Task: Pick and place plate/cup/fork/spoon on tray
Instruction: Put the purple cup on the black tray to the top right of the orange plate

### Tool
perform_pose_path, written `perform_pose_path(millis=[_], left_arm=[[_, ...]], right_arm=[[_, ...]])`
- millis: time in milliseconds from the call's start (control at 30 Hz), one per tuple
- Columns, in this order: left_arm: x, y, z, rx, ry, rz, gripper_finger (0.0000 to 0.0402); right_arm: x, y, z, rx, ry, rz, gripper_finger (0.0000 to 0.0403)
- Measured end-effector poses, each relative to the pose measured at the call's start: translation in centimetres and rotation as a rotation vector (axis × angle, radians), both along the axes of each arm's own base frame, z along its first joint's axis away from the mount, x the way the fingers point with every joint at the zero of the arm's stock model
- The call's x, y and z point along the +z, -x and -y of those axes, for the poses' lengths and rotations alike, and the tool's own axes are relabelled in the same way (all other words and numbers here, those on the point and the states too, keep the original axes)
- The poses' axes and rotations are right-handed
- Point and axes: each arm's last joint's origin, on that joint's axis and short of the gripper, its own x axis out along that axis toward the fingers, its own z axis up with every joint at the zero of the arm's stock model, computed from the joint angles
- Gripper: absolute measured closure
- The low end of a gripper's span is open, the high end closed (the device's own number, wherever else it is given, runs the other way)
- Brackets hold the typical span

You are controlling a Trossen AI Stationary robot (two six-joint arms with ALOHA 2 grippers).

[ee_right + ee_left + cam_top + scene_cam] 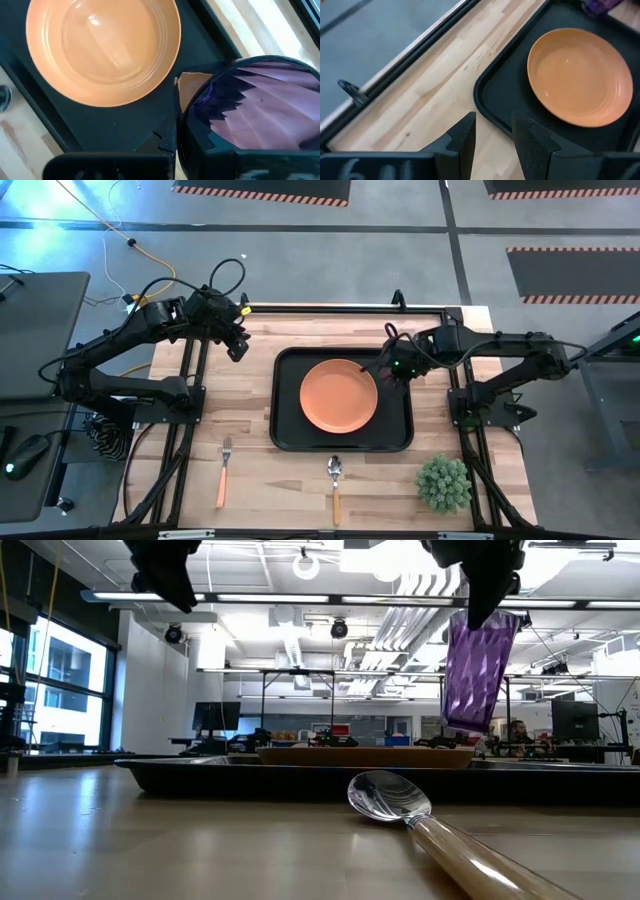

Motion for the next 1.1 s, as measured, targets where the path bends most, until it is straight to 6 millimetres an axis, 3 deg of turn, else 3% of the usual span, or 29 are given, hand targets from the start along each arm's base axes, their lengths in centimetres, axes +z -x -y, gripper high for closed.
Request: perform_pose_path(millis=[267, 567, 900, 1100], left_arm=[[0.0, 0.0, 0.0, 0.109, 0.079, 0.054, 0.0284], [0.0, 0.0, 0.0, 0.141, 0.101, 0.07, 0.0284], [0.0, 0.0, 0.0, 0.159, 0.113, 0.078, 0.0284], [0.0, 0.0, 0.0, 0.157, 0.112, 0.078, 0.0284]], right_arm=[[-0.1, 0.2, 0.2, 0.1, 0.029, -0.044, 0.0402], [-1.9, -1.6, 0.9, 0.212, 0.034, -0.15, 0.0402], [-3.5, -3.2, 1.4, 0.225, -0.006, -0.18, 0.0402], [-3.7, -3.2, 2.1, 0.135, -0.021, -0.185, 0.0402]])
